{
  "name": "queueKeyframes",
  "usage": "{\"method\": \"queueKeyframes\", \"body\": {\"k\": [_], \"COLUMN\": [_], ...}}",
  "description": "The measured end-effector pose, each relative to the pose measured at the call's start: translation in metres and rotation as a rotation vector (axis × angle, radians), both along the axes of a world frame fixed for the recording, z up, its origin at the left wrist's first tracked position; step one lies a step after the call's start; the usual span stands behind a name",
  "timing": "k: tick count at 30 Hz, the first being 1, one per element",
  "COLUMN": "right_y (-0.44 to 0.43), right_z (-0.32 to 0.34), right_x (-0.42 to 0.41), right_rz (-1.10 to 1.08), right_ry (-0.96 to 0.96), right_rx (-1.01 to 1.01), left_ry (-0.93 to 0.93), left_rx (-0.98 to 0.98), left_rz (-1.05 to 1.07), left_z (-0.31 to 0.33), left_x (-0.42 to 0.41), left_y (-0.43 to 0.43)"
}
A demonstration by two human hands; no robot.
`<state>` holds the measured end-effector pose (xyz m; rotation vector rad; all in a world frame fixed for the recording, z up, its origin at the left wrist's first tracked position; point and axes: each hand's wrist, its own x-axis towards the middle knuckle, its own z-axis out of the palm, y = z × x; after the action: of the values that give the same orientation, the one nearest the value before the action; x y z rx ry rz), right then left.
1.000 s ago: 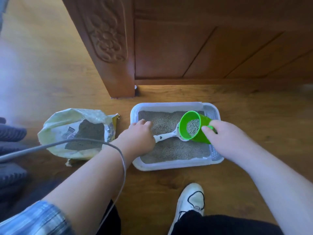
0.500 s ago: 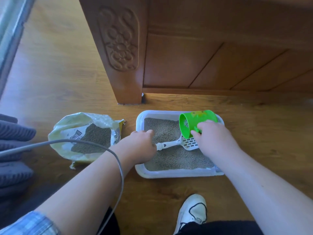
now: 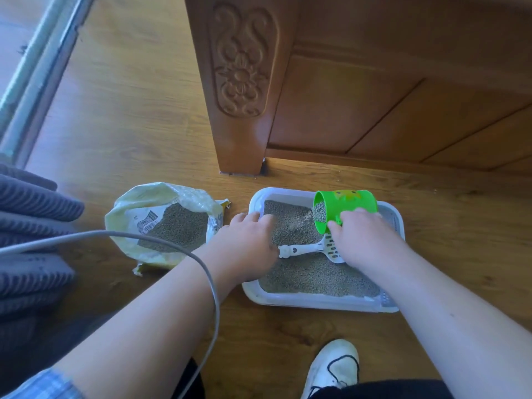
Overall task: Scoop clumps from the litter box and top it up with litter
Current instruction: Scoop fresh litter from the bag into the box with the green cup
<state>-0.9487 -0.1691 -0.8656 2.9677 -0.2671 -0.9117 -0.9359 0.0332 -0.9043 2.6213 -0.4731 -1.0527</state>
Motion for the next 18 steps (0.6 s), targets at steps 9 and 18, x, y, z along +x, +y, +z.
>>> {"method": "queueKeyframes", "body": {"k": [9,18], "right_y": [0.000,-0.023], "right_z": [-0.012,-0.014], "right_x": [0.005,0.000], "right_rz": [0.047,-0.030], "right_ry": [0.048,0.064], "right_rx": [-0.004,0.007], "left_ry": [0.024,0.066], "left_rx": [0.012,0.011], "left_rz": [0.007,-0.001], "left_z": [0.001,0.002], "left_x": [0.001,0.008], "left_y": [0.000,-0.016]}}
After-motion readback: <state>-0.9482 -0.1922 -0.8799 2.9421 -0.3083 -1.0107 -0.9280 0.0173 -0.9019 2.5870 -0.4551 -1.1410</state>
